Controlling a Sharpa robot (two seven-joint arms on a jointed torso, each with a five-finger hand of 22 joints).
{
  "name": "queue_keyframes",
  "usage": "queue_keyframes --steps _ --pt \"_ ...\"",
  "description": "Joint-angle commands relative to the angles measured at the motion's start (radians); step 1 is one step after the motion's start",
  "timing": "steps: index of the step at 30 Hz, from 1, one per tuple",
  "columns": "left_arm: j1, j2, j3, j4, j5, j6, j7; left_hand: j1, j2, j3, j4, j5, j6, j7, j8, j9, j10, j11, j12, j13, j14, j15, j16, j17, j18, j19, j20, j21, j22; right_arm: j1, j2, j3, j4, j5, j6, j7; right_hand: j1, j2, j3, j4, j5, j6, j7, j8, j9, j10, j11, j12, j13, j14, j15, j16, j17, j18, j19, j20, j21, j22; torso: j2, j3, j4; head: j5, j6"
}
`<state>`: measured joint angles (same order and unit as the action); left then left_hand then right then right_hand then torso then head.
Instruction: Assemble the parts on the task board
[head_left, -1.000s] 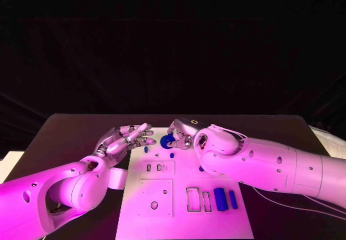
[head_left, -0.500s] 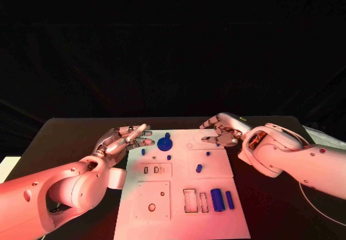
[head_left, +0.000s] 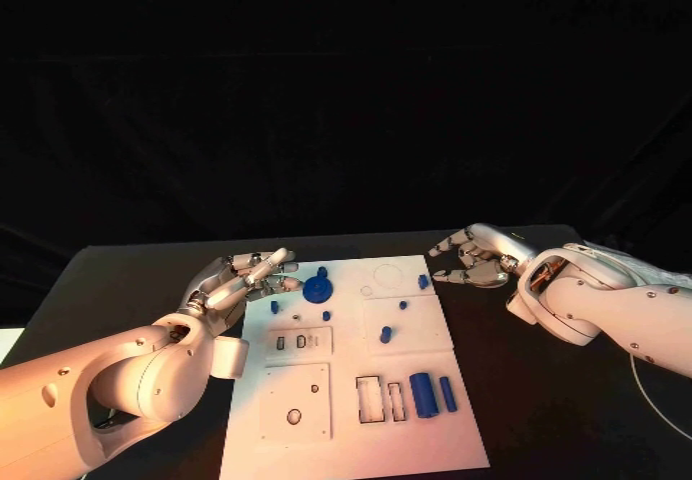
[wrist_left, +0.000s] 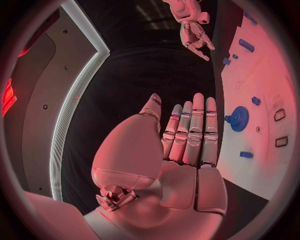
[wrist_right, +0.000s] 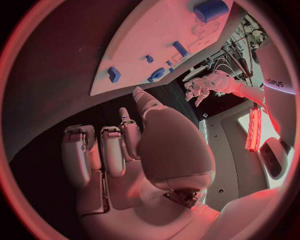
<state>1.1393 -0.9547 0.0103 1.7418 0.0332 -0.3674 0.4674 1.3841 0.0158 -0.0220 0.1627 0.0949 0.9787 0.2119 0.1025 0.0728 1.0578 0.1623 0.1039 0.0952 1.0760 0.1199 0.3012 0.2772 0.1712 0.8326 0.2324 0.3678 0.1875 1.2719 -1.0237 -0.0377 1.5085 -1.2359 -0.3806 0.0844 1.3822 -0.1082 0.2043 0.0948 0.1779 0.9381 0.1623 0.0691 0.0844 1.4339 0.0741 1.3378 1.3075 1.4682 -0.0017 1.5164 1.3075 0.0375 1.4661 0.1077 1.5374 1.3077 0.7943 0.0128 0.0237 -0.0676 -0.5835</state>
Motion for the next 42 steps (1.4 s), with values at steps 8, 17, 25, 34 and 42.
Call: queue_keyframes --steps 8,17,25,34,42 --pt "-0.003 0.007 0.0 -0.004 0.001 0.025 0.008 0.002 0.008 -0.001 -0.007 -0.003 0.0 0.002 -0.005 -0.002 -0.003 0.0 -0.003 0.001 -0.008 -0.002 -0.004 0.001 0.011 -0.008 0.002 0.003 0.001 -0.02 0.052 -0.001 -0.089 -0.012 0.042 -0.003 0.008 -0.006 -0.001 -0.008 0.006 0.008 0.001 0.0 -0.002 -0.005 0.0 -0.005 0.06 0.078 0.005 0.005 0.145 -0.015 0.033 0.008 -0.004 0.171 0.001 0.0054 0.0005 -0.006 -0.008" --pt "-0.004 0.01 0.0 -0.006 0.001 0.025 0.007 0.002 0.008 -0.001 -0.007 -0.003 0.0 0.002 -0.005 -0.002 -0.003 0.0 -0.003 0.001 -0.008 -0.002 -0.004 0.001 0.011 -0.008 0.002 0.003 0.001 -0.039 0.102 -0.001 -0.14 -0.031 0.057 -0.021 0.011 -0.003 0.001 -0.01 0.007 0.008 0.001 0.0 -0.002 -0.004 0.0 -0.003 0.062 0.078 0.005 0.005 0.145 -0.015 0.032 0.007 -0.004 0.17 0.0 0.0048 0.0004 -0.003 -0.013" --pt "-0.005 0.011 0.0 -0.007 0.001 0.025 0.007 0.002 0.008 -0.001 -0.007 -0.003 0.0 0.002 -0.005 -0.002 -0.003 0.0 -0.003 0.001 -0.008 -0.002 -0.004 0.001 0.011 -0.008 0.002 0.003 0.001 -0.045 0.12 -0.001 -0.153 -0.044 0.07 -0.024 0.013 0.0 0.002 -0.013 0.007 0.012 0.001 0.001 -0.001 0.0 0.0 0.002 0.067 0.078 0.005 0.006 0.146 -0.015 0.032 0.007 -0.005 0.17 0.001 0.0038 -0.0002 -0.002 -0.017" --pt "-0.005 0.011 0.0 -0.006 0.001 0.024 0.007 0.002 0.008 -0.001 -0.007 -0.003 0.0 0.002 -0.005 -0.002 -0.003 0.0 -0.003 0.001 -0.008 -0.002 -0.004 0.001 0.011 -0.008 0.002 0.003 0.001 -0.045 0.136 -0.001 -0.17 -0.047 0.071 -0.031 0.022 0.029 0.019 -0.024 -0.017 0.041 -0.002 0.009 0.001 0.008 -0.003 0.014 0.077 0.078 0.002 0.006 0.148 -0.015 0.034 0.005 -0.004 0.173 0.0 0.0043 0.0011 -0.001 -0.017" --pt "-0.005 0.01 0.0 -0.007 0.001 0.024 0.007 0.002 0.008 -0.001 -0.007 -0.003 0.0 0.002 -0.005 -0.002 -0.003 0.0 -0.003 0.001 -0.008 -0.002 -0.004 0.001 0.011 -0.008 0.002 0.003 0.001 -0.047 0.15 -0.001 -0.178 -0.047 0.084 -0.031 0.024 0.044 0.034 -0.033 -0.021 0.069 -0.008 0.016 0.004 0.015 -0.008 0.024 0.085 0.079 -0.002 0.008 0.151 -0.016 0.037 0.003 -0.002 0.177 0.0 0.0051 0.0004 0.002 -0.02"
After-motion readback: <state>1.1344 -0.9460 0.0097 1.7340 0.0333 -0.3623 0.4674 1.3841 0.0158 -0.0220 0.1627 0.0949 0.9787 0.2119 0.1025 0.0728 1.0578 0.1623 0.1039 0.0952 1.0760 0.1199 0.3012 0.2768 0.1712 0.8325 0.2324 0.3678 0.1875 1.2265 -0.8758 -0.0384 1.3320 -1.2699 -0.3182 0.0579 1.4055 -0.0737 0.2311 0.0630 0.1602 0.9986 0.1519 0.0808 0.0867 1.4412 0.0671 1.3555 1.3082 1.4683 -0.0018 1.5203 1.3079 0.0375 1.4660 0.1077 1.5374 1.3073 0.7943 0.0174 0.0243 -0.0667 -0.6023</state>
